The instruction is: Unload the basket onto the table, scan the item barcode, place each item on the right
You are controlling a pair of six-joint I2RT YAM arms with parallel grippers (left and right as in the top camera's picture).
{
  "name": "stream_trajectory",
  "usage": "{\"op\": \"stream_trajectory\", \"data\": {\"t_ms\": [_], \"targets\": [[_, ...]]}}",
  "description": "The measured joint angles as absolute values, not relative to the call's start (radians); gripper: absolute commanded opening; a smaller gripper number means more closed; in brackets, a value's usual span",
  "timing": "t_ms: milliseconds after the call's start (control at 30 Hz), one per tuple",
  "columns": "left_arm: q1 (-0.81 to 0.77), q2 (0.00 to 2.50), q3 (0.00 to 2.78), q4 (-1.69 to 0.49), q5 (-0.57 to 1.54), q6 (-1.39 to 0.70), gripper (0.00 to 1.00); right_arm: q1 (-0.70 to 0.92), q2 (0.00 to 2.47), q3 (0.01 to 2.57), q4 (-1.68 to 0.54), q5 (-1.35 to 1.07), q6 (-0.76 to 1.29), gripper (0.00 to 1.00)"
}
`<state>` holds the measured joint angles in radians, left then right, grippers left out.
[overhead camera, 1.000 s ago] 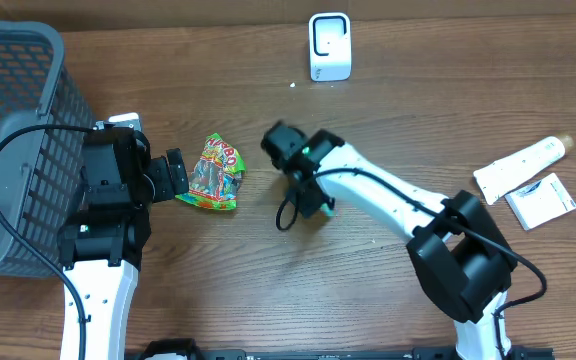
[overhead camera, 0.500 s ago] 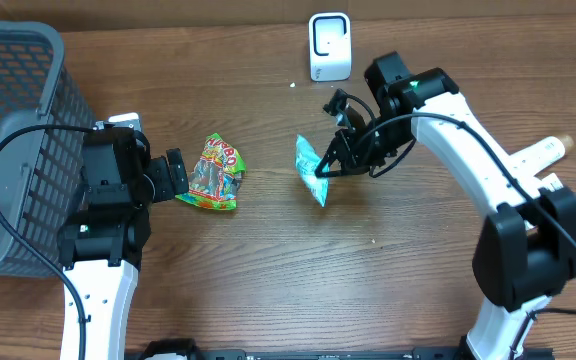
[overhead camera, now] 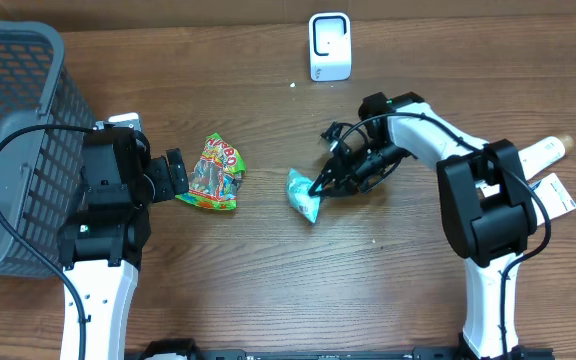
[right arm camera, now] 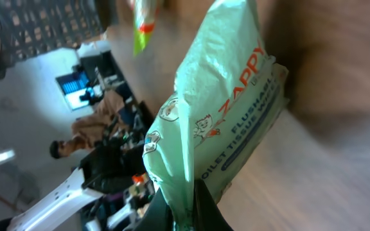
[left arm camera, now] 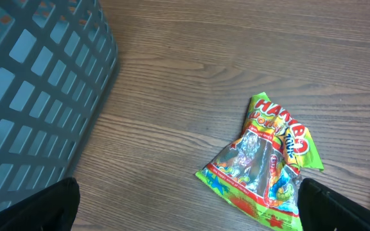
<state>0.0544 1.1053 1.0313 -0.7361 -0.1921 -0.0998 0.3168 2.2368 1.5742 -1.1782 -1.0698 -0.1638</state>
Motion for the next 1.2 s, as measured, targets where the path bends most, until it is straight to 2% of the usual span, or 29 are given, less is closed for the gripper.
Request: {"op": "stream_trajectory", "data": {"t_ms": [100, 300, 400, 467, 600, 633, 833, 933, 967, 1000, 1067, 1200], "targets": [[0.054, 1.105, 1.031, -0.736, -0.192, -0.1, 1.0, 0.267, 2.237, 1.574, -1.143, -1.0, -0.137, 0.37], [0.054, 1.105, 1.031, -0.736, -0.192, -0.1, 1.0, 0.157, 2.237, 1.575, -1.085, -0.759, -0.057, 0.54], [0.054, 1.105, 1.031, -0.736, -0.192, -0.1, 0.99, 0.131, 2.237, 1.597, -1.109, -0.674, -0.03, 0.58], [0.054, 1.105, 1.031, -0.736, -0.192, -0.1, 1.0, 0.127, 2.237, 1.629, -1.124, -0.644, -0.022, 0.56], [0.054, 1.105, 1.031, -0.736, -0.192, -0.1, 1.0, 0.135, 2.236, 1.749, -1.2, -0.613, -0.008, 0.12], [0.054, 1.105, 1.031, -0.736, -0.192, -0.1, 1.0, 0.142, 2.232, 1.781, -1.211, -0.611, -0.007, 0.1], [0.054, 1.105, 1.031, -0.736, -0.192, -0.1, 1.0, 0.256, 2.193, 1.84, -1.224, -0.624, 0.036, 0.1], [0.054, 1.105, 1.031, -0.736, -0.192, -0.1, 1.0, 0.354, 2.193, 1.837, -1.139, -0.595, 0.094, 0.1], [0.054, 1.105, 1.031, -0.736, -0.192, -0.1, 1.0, 0.391, 2.193, 1.833, -1.092, -0.569, 0.126, 0.14], [0.054, 1.105, 1.031, -0.736, -0.192, -0.1, 1.0, 0.424, 2.193, 1.831, -1.052, -0.538, 0.149, 0.24], [0.054, 1.105, 1.031, -0.736, -0.192, -0.1, 1.0, 0.489, 2.193, 1.818, -0.966, -0.444, 0.215, 0.31], [0.054, 1.105, 1.031, -0.736, -0.192, -0.1, 1.0, 0.59, 2.193, 1.783, -0.835, -0.218, 0.317, 0.31]]}}
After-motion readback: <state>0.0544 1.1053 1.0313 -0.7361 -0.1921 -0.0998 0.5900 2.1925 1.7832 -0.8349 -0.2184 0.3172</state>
